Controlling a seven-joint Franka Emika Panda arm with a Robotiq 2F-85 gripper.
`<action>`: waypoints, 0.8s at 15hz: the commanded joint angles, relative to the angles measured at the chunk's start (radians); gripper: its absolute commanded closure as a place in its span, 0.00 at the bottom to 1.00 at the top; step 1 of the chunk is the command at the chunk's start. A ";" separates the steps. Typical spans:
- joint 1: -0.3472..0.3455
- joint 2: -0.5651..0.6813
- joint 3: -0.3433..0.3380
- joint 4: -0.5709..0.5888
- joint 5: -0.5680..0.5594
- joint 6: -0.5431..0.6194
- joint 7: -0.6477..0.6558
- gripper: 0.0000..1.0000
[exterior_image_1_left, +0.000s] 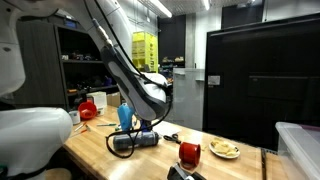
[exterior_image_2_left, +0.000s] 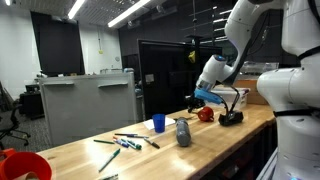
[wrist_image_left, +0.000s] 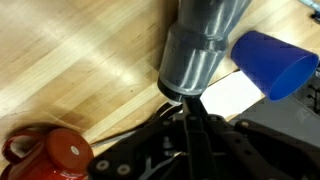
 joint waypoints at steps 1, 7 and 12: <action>-0.023 0.080 0.082 -0.007 0.021 0.014 0.009 1.00; 0.056 0.249 0.068 -0.047 0.057 0.016 0.008 1.00; 0.107 0.267 0.041 -0.079 0.036 0.000 0.001 0.99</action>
